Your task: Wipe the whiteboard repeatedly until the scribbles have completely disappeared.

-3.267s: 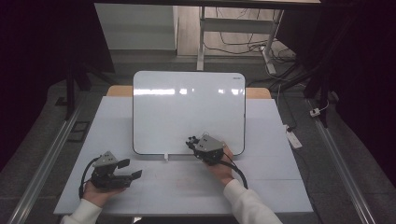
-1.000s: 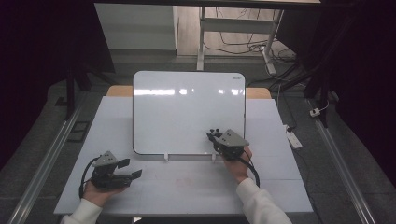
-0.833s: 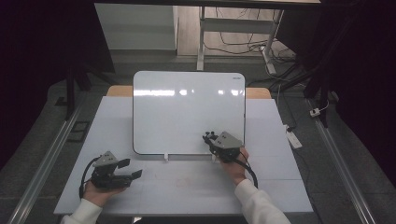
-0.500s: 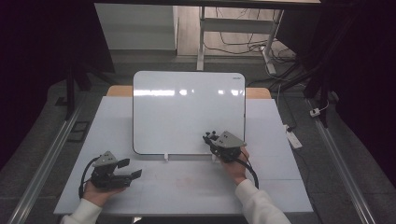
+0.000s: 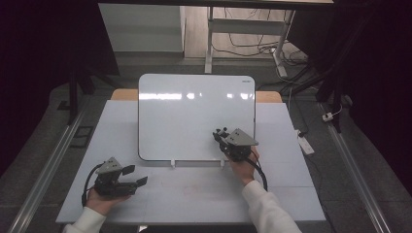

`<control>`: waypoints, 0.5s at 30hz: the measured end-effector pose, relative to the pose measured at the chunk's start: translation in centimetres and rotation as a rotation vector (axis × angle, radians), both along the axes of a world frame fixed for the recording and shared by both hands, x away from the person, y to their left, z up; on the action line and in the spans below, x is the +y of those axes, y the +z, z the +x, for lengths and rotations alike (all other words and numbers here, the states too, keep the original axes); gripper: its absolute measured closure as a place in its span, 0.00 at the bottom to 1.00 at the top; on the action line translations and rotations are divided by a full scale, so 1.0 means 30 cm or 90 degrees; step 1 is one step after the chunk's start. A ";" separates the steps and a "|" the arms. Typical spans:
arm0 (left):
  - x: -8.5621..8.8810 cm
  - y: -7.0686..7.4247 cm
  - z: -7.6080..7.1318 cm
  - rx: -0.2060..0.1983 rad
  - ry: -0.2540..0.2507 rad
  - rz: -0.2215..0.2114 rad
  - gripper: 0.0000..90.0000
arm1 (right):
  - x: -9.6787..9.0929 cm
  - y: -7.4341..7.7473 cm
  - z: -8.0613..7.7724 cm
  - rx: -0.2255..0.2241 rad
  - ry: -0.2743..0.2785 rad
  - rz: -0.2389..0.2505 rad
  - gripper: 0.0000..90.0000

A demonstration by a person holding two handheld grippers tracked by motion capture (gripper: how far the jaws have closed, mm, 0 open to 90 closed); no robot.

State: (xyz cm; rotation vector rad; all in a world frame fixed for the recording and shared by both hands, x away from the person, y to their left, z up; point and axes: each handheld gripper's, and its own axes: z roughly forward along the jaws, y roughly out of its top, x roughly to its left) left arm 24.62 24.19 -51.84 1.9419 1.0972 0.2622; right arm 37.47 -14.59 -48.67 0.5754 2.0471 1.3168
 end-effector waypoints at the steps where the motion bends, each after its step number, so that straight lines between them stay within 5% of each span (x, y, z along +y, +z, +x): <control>1: 0.001 -0.001 0.001 0.001 0.001 0.000 0.31 | 0.008 -0.005 -0.007 0.004 0.011 -0.008 0.87; 5: -0.001 0.002 -0.001 -0.001 0.001 0.000 0.31 | 0.048 -0.033 -0.046 0.025 0.058 -0.054 0.87; 8: -0.001 0.008 -0.004 -0.007 0.002 -0.003 0.31 | 0.012 -0.015 -0.038 0.051 0.031 -0.007 0.87; 15: -0.015 0.023 -0.003 -0.019 0.005 -0.008 0.31 | -0.053 0.045 -0.111 0.050 0.037 0.028 0.86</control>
